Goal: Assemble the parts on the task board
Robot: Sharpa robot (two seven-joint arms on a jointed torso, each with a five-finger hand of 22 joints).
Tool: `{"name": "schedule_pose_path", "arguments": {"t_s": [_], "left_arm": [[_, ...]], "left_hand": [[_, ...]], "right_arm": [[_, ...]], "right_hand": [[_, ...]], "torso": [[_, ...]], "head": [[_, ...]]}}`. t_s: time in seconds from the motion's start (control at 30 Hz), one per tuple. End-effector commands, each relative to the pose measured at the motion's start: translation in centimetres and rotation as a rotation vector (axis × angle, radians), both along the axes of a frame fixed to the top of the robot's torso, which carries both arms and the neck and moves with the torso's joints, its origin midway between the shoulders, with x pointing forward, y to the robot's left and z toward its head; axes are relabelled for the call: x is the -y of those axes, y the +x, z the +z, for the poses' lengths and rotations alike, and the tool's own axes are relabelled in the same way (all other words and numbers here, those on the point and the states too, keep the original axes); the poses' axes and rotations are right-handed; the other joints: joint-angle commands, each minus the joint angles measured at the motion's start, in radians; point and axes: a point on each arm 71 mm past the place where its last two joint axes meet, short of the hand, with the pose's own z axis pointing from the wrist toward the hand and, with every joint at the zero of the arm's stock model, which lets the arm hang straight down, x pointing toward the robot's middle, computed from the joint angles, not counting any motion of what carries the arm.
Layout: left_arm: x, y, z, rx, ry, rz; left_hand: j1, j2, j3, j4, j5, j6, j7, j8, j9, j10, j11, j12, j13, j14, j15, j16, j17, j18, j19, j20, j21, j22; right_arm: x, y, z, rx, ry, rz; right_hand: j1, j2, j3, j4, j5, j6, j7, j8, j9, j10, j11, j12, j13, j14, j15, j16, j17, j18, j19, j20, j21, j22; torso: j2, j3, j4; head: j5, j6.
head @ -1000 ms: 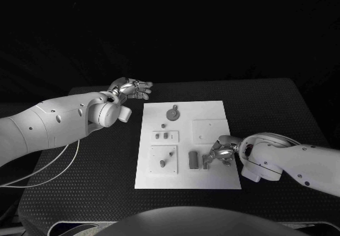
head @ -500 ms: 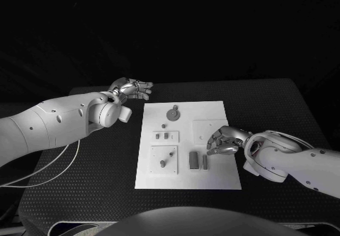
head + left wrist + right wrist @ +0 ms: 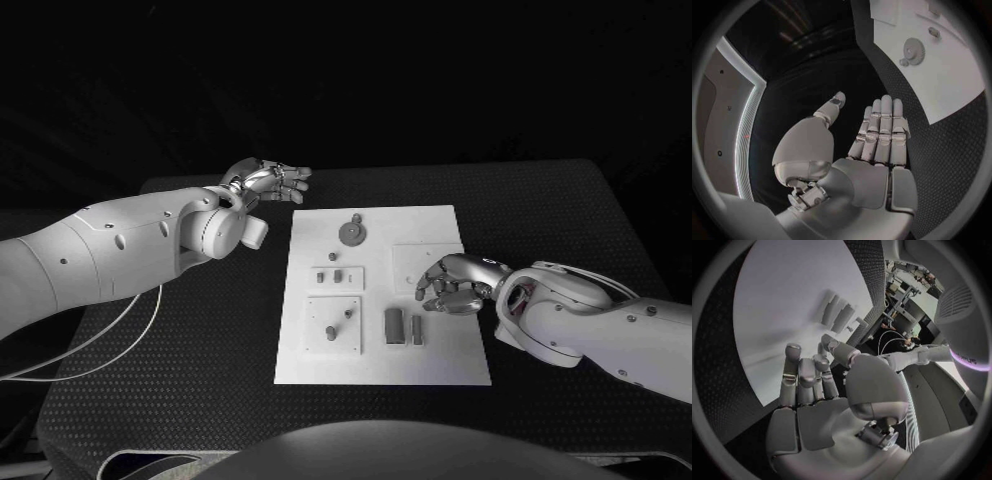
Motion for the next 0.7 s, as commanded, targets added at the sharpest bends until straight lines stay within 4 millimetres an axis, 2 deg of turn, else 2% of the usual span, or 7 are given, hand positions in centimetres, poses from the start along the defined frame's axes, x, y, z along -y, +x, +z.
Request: {"name": "schedule_pose_path", "arguments": {"t_s": [0.03, 0.5, 0.53, 0.7], "left_arm": [[0.3, 0.0, 0.1, 0.004, -0.008, -0.017], [0.2, 0.0, 0.1, 0.002, -0.008, -0.016], [0.2, 0.0, 0.1, 0.002, -0.008, -0.016], [0.2, 0.0, 0.1, 0.002, -0.008, -0.016]], "left_hand": [[-0.007, 0.002, -0.001, 0.002, -0.002, -0.009, 0.001, 0.005, -0.001, -0.007, -0.001, 0.000, -0.001, 0.001, 0.004, -0.003, 0.002, -0.005, -0.009, 0.001, 0.005, -0.001], [-0.007, 0.003, -0.001, 0.002, -0.002, -0.009, 0.001, 0.005, -0.001, -0.007, -0.001, 0.000, -0.001, 0.001, 0.004, -0.003, 0.002, -0.005, -0.009, 0.001, 0.005, -0.001], [-0.007, 0.003, -0.001, 0.002, -0.002, -0.009, 0.001, 0.005, -0.001, -0.007, -0.001, 0.000, -0.001, 0.001, 0.004, -0.003, 0.002, -0.005, -0.009, 0.001, 0.005, -0.001], [-0.007, 0.003, -0.001, 0.003, -0.002, -0.009, 0.001, 0.004, -0.001, -0.007, -0.001, 0.000, -0.002, 0.001, 0.004, -0.004, 0.002, -0.005, -0.009, 0.001, 0.005, -0.001]], "right_arm": [[-0.4, -0.4, -0.3, -0.010, -0.044, 0.075], [-0.9, -0.8, -1.0, -0.073, -0.080, 0.117], [-0.9, -0.8, -1.1, -0.077, -0.083, 0.119], [-1.0, -0.8, -1.4, -0.092, -0.093, 0.123]], "right_hand": [[0.002, 0.011, -0.006, -0.002, 0.004, 0.011, 0.003, 0.006, -0.001, -0.006, -0.001, -0.002, -0.001, -0.008, -0.001, -0.002, 0.000, -0.001, -0.007, -0.003, -0.002, 0.021], [0.002, 0.011, -0.006, -0.002, 0.004, 0.011, 0.003, 0.006, -0.001, -0.006, -0.001, -0.002, -0.001, -0.008, -0.001, -0.002, 0.000, -0.001, -0.007, -0.003, -0.002, 0.021], [-0.003, 0.035, -0.007, -0.004, 0.003, 0.039, -0.004, 0.021, 0.004, -0.007, -0.005, -0.002, -0.001, -0.009, -0.002, -0.001, 0.003, -0.002, -0.010, -0.001, -0.002, 0.021], [-0.005, 0.039, -0.010, -0.003, 0.004, 0.041, -0.005, 0.021, 0.002, -0.008, -0.008, -0.001, -0.001, -0.012, -0.004, 0.000, 0.003, -0.001, -0.013, 0.000, -0.002, 0.021]], "torso": [[0.000, -0.0001, -0.0001], [0.000, -0.0007, -0.0002], [0.000, -0.0007, -0.0002], [0.000, -0.0004, 0.0001]], "head": [[0.000, -0.001], [0.000, -0.005], [0.000, -0.005], [0.000, -0.006]]}}
